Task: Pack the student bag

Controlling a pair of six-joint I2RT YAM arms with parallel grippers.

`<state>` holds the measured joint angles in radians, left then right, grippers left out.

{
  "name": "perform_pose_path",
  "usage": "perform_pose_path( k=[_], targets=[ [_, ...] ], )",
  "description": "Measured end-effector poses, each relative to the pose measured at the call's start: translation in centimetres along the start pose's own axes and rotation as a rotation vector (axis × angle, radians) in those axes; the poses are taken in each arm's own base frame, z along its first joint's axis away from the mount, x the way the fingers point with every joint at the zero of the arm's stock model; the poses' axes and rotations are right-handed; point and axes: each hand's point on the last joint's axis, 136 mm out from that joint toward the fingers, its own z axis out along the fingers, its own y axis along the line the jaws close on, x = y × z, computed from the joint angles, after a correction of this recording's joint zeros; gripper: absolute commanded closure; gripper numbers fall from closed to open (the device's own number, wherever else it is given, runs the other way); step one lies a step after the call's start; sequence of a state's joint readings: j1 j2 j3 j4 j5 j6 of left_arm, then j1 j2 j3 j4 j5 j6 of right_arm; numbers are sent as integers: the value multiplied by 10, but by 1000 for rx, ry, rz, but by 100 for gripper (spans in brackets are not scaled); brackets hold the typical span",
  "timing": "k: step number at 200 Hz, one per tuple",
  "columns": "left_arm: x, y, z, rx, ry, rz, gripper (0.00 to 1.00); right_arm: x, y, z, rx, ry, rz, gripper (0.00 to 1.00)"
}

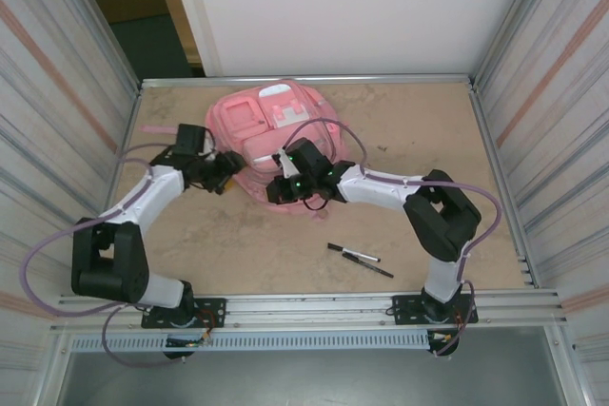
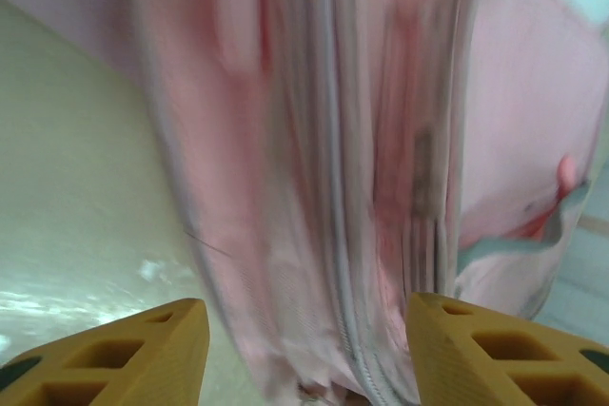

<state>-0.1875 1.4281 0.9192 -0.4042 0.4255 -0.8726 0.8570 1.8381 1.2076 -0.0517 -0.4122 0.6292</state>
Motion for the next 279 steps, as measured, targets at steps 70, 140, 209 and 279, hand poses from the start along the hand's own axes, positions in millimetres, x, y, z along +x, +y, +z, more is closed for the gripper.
perform_pose_path(
  k=[70, 140, 209, 279],
  targets=[
    [11, -1, 26, -50, -24, -19, 100, 6, -5, 15, 6, 32, 41, 100],
    [-15, 7, 6, -46, -40, 33, 100, 0, -82, -54, 101, -28, 159, 100],
    [-93, -22, 28, -30, -20, 97, 58, -1, -58, -43, 92, -47, 104, 100],
    [-38, -6, -22, 5, -80, 77, 47, -8, -19, 4, -8, 18, 119, 100]
  ],
)
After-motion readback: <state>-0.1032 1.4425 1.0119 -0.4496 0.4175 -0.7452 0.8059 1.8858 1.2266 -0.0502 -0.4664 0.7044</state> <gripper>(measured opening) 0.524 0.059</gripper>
